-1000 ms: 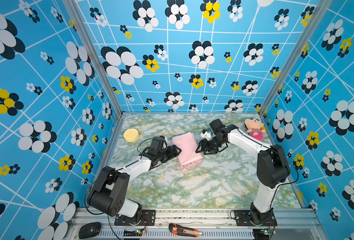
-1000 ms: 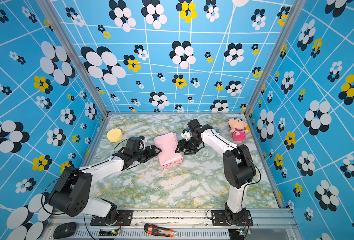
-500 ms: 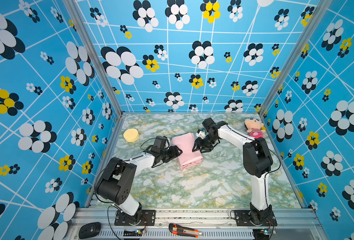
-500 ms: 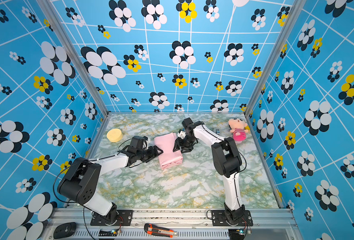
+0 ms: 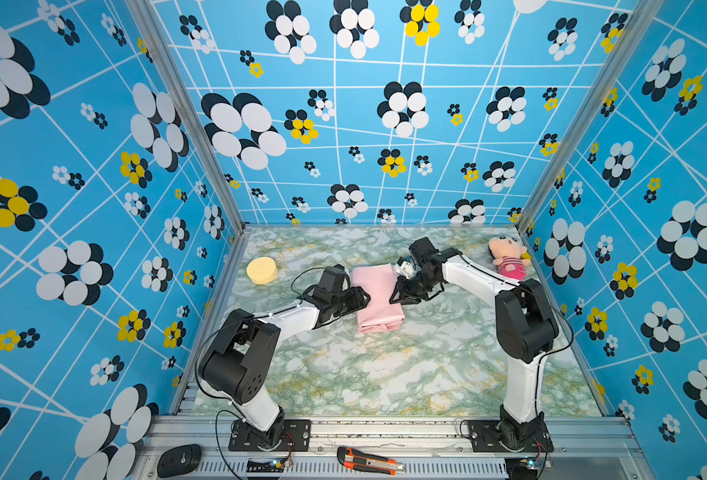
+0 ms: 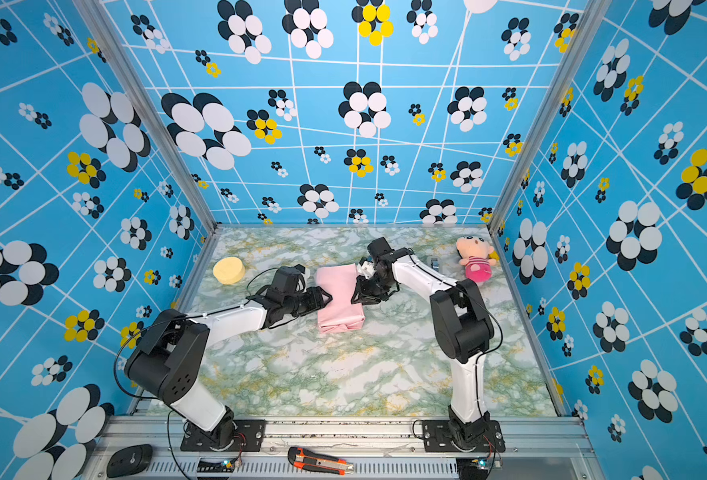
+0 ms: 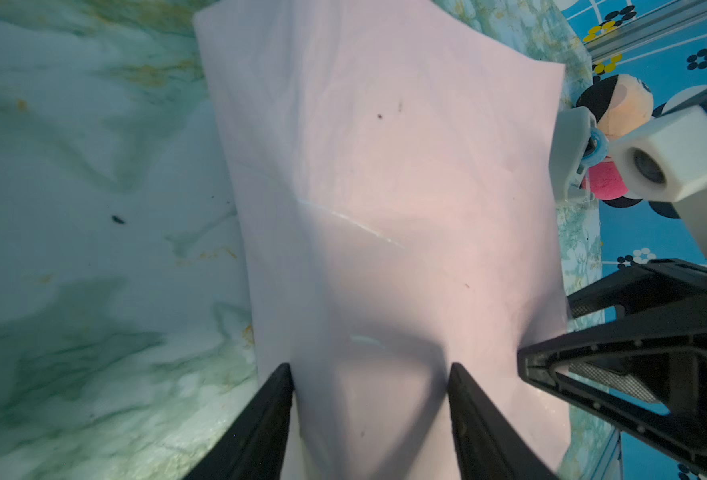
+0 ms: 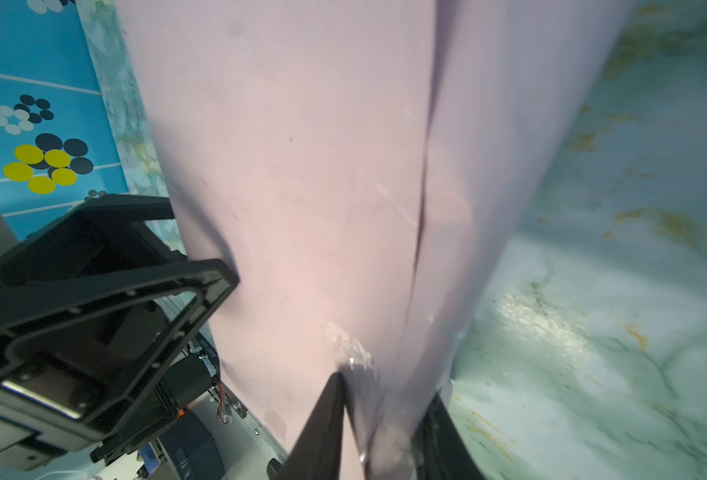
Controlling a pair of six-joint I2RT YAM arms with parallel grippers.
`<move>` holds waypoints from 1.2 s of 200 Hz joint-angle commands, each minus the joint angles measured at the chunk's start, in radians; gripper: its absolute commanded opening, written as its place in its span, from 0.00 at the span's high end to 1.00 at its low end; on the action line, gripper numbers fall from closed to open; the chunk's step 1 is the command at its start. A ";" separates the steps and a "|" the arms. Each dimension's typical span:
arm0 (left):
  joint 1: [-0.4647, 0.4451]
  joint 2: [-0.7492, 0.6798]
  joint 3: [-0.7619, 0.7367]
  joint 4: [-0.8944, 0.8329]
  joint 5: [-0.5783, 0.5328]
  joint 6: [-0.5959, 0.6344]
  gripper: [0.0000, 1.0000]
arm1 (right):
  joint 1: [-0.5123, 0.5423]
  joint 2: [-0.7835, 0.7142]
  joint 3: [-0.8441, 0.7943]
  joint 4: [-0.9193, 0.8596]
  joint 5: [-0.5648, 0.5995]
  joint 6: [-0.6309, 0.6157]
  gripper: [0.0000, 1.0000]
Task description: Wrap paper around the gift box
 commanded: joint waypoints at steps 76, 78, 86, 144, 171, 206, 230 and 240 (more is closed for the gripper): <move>-0.208 -0.080 -0.154 0.418 -0.088 0.349 0.40 | 0.085 -0.380 -0.449 0.513 0.221 -0.162 0.85; -0.209 -0.077 -0.165 0.435 -0.092 0.354 0.40 | 0.085 -0.384 -0.462 0.524 0.224 -0.163 0.85; -0.218 -0.071 -0.207 0.490 -0.109 0.367 0.40 | 0.087 -0.399 -0.512 0.570 0.236 -0.169 0.85; -0.331 -0.074 -0.423 0.760 -0.286 0.496 0.39 | 0.164 -0.544 -0.788 0.871 0.347 -0.268 0.86; -0.384 -0.096 -0.490 0.822 -0.365 0.540 0.37 | 0.215 -0.600 -0.873 0.931 0.397 -0.307 0.87; -0.413 -0.115 -0.550 0.822 -0.432 0.534 0.33 | 0.235 -0.649 -0.977 0.963 0.415 -0.275 0.82; -0.427 -0.178 -0.599 0.795 -0.478 0.502 0.28 | 0.237 -0.724 -1.029 0.952 0.426 -0.242 0.56; -0.430 -0.226 -0.604 0.737 -0.495 0.486 0.25 | 0.236 -0.771 -1.038 0.918 0.446 -0.227 0.51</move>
